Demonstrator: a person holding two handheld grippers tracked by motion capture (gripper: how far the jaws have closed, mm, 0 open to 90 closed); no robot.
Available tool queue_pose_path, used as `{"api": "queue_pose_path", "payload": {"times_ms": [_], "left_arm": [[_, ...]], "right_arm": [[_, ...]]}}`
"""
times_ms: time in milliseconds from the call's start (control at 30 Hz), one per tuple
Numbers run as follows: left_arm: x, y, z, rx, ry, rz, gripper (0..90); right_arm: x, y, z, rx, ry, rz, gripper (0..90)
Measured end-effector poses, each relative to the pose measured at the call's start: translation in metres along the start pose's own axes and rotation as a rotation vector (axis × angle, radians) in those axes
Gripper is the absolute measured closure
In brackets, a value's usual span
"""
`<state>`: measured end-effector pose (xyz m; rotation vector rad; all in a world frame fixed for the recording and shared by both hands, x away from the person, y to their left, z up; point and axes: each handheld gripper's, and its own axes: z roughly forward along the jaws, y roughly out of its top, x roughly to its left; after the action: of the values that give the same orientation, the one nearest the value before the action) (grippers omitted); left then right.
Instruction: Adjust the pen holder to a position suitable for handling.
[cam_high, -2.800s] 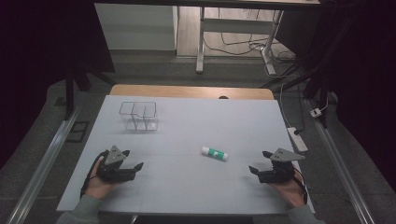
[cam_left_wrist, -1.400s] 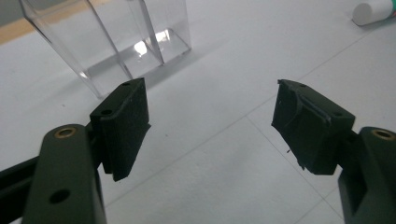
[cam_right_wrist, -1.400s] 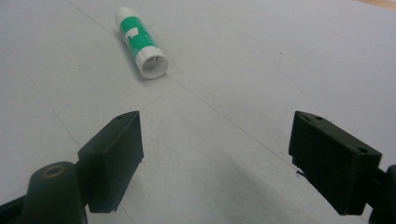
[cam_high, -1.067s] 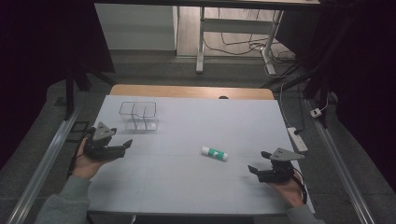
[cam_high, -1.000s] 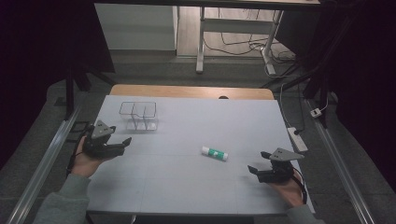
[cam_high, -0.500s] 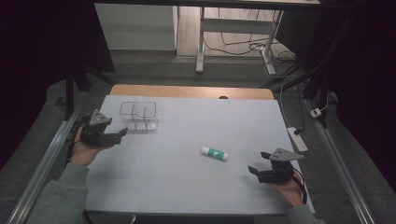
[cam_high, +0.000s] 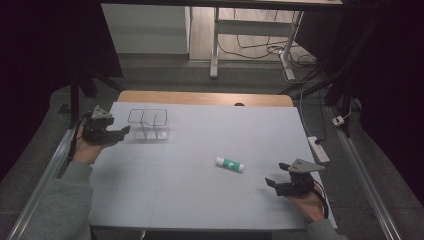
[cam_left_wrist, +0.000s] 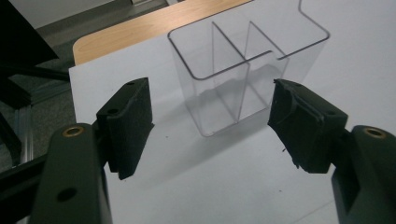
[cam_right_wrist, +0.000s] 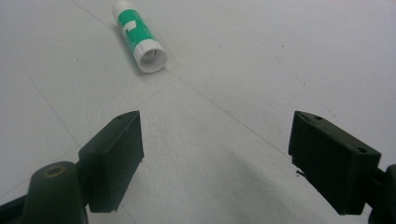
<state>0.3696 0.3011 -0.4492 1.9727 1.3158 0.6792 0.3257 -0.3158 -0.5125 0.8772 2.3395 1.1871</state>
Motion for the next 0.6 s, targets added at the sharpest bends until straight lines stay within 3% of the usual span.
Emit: {"api": "queue_pose_path", "payload": {"times_ms": [133,367,600], "left_arm": [[0.008,-0.001,0.005,0.004,0.012,-0.022,33.5],[0.020,-0.005,0.018,0.020,0.005,-0.041,50.2],[0.028,-0.006,0.033,0.054,0.003,-0.064,60.9]], "right_arm": [[0.000,0.000,0.000,0.001,0.000,-0.001,17.6],[0.000,0.000,0.000,-0.005,0.004,-0.001,18.0],[0.000,0.000,0.000,-0.001,-0.001,-0.003,18.2]]}}
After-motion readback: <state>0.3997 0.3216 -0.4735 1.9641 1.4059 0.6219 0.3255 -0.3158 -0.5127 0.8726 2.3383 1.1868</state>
